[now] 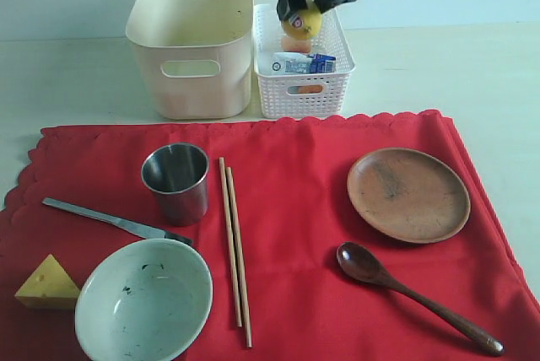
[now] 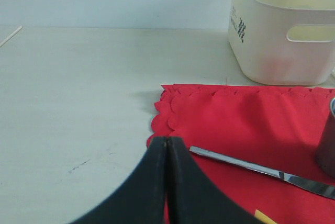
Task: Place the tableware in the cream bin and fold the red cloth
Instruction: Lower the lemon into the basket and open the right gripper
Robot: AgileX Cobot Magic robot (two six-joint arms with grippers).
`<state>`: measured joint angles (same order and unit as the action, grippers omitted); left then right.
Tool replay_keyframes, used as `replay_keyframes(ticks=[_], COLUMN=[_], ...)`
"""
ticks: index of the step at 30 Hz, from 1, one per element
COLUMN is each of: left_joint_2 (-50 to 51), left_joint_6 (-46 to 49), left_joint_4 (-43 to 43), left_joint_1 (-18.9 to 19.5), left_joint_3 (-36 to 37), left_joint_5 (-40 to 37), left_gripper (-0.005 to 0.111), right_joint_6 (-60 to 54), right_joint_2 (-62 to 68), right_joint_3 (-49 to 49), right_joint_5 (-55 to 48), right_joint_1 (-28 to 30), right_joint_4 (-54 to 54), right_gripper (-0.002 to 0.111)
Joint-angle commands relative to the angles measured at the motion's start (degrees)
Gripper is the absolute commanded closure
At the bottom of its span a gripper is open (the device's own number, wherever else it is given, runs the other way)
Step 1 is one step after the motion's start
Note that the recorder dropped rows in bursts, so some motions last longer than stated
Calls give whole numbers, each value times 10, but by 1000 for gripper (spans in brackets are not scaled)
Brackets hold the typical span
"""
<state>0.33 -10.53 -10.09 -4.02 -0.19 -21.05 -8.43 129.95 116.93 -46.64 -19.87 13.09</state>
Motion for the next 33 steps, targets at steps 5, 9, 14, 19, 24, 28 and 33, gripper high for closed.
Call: replay_keyframes(ticks=[5,9,14,19,24,28,33], left_joint_2=[-3,-3,-3,-3,-3,-3,-3], left_joint_6=[-2,-2,-2,-2,-2,-2,-2], left_joint_4=[5,5,5,5,5,5,5], left_joint_1=[1,1,1,1,1,1,1], left_joint_3=[2,2,2,2,2,2,2], left_joint_5=[3,3,3,3,3,3,3], left_gripper=[107,107,107,107,107,107,107], right_joint_6=[1,1,-1,-1,-1,-1,0], right_joint_2=[48,60,68,68,53,34,11], right_joint_3=[0,0,0,1,1,1,1], right_joint_5=[16,16,16,10,-2,-12,-32], right_joint_1=[2,2,2,2,2,2,2], right_joint_4=[3,6,21,24,24,24,24], right_gripper=[108,108,94,65,38,31,31])
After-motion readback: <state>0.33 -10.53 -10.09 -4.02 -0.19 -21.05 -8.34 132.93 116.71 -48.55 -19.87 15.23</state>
